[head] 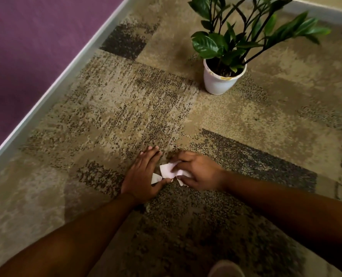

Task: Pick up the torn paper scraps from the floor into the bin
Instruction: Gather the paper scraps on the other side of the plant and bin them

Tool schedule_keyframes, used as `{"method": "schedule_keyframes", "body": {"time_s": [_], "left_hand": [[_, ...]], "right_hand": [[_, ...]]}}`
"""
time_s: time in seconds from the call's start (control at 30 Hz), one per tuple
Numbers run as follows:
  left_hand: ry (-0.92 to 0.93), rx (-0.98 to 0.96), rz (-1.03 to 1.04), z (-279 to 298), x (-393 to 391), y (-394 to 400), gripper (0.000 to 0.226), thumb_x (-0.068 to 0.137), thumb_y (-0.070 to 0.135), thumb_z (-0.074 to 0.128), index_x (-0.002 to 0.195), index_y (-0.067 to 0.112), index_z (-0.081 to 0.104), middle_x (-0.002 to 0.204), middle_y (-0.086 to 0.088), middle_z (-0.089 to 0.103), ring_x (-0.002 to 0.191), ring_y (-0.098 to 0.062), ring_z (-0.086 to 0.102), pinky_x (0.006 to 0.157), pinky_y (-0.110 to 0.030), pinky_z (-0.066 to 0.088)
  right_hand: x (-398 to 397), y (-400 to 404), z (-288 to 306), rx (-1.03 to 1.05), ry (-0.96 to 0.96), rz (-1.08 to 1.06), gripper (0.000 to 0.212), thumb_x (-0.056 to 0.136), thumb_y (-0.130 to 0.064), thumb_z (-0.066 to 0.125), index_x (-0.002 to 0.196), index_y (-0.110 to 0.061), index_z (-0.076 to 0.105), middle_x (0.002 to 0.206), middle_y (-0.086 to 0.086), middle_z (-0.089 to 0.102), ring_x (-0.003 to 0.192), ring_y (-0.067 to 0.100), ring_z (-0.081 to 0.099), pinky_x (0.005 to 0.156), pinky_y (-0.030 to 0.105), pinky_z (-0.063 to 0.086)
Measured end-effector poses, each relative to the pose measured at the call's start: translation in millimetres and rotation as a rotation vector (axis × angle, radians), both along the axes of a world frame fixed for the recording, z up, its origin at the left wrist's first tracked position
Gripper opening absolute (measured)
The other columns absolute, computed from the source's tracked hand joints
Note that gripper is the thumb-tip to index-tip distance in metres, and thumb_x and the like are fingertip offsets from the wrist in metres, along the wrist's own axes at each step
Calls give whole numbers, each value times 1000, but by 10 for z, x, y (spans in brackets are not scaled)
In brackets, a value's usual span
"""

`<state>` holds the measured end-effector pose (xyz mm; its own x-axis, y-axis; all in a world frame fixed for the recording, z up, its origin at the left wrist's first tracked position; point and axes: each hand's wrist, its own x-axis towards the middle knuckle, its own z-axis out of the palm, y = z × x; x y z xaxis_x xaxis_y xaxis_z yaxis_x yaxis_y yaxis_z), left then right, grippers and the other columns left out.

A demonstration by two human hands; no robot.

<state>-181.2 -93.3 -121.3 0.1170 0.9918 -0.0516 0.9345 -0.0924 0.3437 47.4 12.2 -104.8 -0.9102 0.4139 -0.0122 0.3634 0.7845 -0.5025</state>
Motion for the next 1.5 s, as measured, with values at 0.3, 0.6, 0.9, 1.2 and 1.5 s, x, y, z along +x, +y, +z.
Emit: {"method": "schedule_keyframes", "body": {"time_s": [0.3,0.6,0.9,1.2,1.5], "left_hand": [[-103,-25,-272,19,170,10,87,90,61,53,153,8,24,158,-10,29,146,-25,29,112,-44,36],[17,-3,-111,168,127,-73,117,70,90,43,157,17,13,160,-4,21,143,-26,26,111,-49,24],[59,-319,-214,423,-214,475,111,62,76,72,151,26,27,141,3,29,128,-17,35,108,-34,37],[-263,-231,-152,295,-174,376,40,74,20,83,110,19,67,106,7,49,78,4,49,69,-17,40],[-60,-396,-214,360,-324,245,113,70,61,75,157,22,14,153,6,22,129,-9,36,107,-30,37]], "right_hand": [[225,-173,55,-63,-142,-201,93,90,-76,48,161,-23,19,169,3,16,155,22,15,125,51,14],[263,-182,225,-91,-37,-329,88,84,-79,58,153,-32,32,147,-2,46,130,15,45,107,44,45],[138,-98,317,-99,-390,-200,118,59,-56,92,153,-26,26,140,9,34,117,26,52,100,38,50],[-263,-126,288,-216,-237,-273,57,85,-25,77,138,-22,58,148,17,38,130,35,50,109,27,40],[-398,-447,381,-132,-416,-318,115,66,-77,71,156,-32,17,161,4,16,136,36,23,105,53,46]]}}
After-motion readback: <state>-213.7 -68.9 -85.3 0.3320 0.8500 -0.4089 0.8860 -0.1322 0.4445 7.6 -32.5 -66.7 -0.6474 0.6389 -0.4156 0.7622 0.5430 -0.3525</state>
